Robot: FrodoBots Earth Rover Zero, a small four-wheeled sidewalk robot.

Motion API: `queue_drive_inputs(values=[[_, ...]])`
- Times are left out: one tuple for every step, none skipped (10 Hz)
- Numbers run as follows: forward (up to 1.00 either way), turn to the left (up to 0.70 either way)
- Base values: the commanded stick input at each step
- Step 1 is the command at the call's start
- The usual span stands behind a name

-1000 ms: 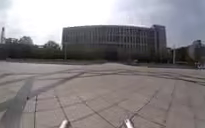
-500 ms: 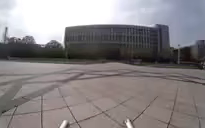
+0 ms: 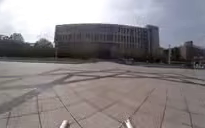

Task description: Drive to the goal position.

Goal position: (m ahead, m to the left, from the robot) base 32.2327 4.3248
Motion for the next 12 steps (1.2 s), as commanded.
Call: queue_drive_inputs(values=[[1.00,-0.40],[1.00,-0.40],[1.00,-0.40],[1.00,-0.40],[1.00,-0.40],[1.00,-0.11],[1.00,0.00],[1.00,0.00],[1.00,0.00],[1.00,0.00],[1.00,0.00],[1.00,0.00]])
